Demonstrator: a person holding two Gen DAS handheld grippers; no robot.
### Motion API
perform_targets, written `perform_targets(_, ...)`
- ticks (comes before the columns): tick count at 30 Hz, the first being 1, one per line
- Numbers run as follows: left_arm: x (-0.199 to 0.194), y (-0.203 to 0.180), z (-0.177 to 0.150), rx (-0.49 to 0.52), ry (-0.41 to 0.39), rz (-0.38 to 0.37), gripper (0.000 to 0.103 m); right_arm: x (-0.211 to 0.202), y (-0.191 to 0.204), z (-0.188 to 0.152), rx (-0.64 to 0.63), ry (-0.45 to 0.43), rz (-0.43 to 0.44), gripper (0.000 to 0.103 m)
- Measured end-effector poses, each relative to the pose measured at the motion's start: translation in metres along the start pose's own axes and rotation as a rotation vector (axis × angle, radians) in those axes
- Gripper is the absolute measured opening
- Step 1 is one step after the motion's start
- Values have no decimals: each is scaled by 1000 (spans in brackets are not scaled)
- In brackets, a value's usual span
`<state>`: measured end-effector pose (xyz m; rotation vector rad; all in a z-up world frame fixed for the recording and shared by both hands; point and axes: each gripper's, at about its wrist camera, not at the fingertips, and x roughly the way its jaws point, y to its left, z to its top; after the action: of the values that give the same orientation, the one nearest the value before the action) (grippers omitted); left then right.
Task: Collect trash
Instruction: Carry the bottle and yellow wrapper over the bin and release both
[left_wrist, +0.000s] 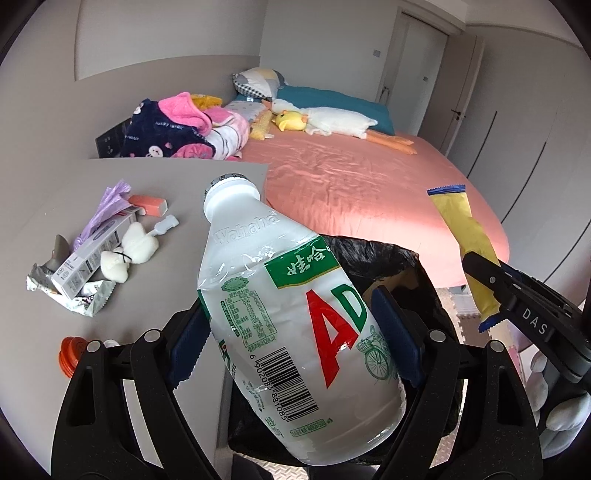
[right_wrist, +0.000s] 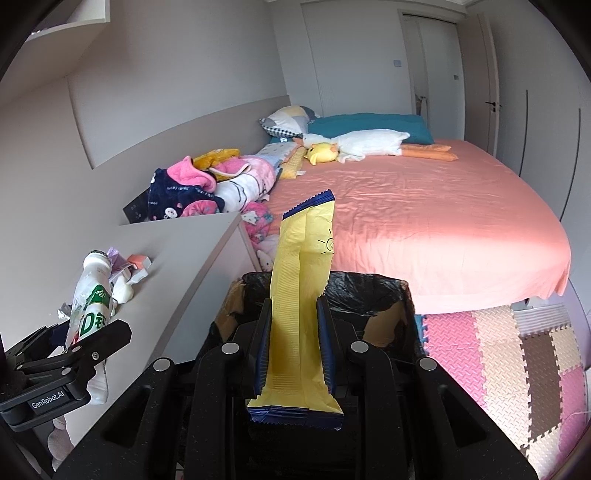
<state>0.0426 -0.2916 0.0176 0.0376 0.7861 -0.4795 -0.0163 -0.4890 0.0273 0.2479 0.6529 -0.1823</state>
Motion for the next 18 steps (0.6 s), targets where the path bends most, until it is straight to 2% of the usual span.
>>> perform_targets(5, 15, -11, 2, 23, 29, -46, 82, 2, -13, 1, 13, 12, -16, 25)
perform_targets(6, 18, -13, 2, 32, 39, -63, 83, 3, -15, 1, 23, 12, -18, 35)
perform_targets(7, 21, -15, 2, 38, 47, -69, 91, 2, -18, 1, 43, 6, -22, 47)
perform_targets(8, 23, -17, 1, 42, 51, -58, 96, -1, -22, 1, 68, -13, -30, 69)
perform_targets(9, 24, -19, 1, 45, 48, -39, 97, -3, -24, 1, 83, -33, -40, 76)
perform_targets(18, 29, -6, 0, -8, 62, -23, 97, -1, -23, 1, 82, -36, -46, 76)
